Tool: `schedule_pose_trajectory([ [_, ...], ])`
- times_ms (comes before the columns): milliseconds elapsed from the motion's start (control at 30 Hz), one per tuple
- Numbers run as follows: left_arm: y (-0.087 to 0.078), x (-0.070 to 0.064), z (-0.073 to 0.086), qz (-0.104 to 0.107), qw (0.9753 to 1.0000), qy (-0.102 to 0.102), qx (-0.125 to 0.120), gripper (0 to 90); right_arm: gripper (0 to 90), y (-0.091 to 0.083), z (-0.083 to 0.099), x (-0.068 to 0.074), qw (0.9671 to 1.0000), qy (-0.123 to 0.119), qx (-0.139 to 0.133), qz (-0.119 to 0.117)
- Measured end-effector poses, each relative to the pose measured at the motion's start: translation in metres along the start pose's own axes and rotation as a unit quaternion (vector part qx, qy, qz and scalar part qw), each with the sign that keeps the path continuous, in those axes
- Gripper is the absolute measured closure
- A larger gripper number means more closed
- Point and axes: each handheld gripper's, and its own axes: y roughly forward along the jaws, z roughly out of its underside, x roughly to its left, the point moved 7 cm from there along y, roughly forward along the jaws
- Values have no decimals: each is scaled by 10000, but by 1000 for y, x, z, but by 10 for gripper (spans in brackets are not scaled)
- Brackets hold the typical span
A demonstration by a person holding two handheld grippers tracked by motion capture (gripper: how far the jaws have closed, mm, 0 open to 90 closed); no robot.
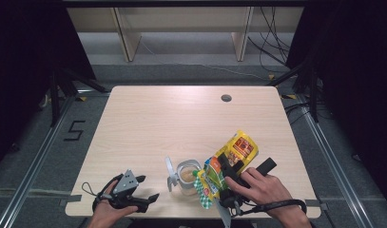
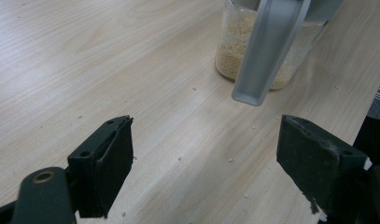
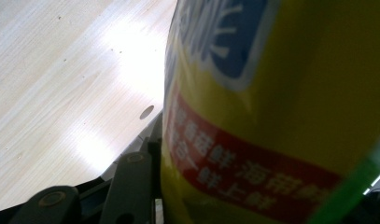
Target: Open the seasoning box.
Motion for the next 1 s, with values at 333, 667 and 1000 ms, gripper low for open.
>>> schedule_pose_trajectory([
  [333,0,0,-1,-17,10000,-25,-52,182,603,0,2,0,9999,-101,39,-63],
  [667,0,0,0,-6,10000,-11,-43,182,603,0,2,1,9999,-94,32,-78],
  [1000,1,0,-2,8,9999,36,-141,182,603,0,1,1,10000,19,-19,-34],
])
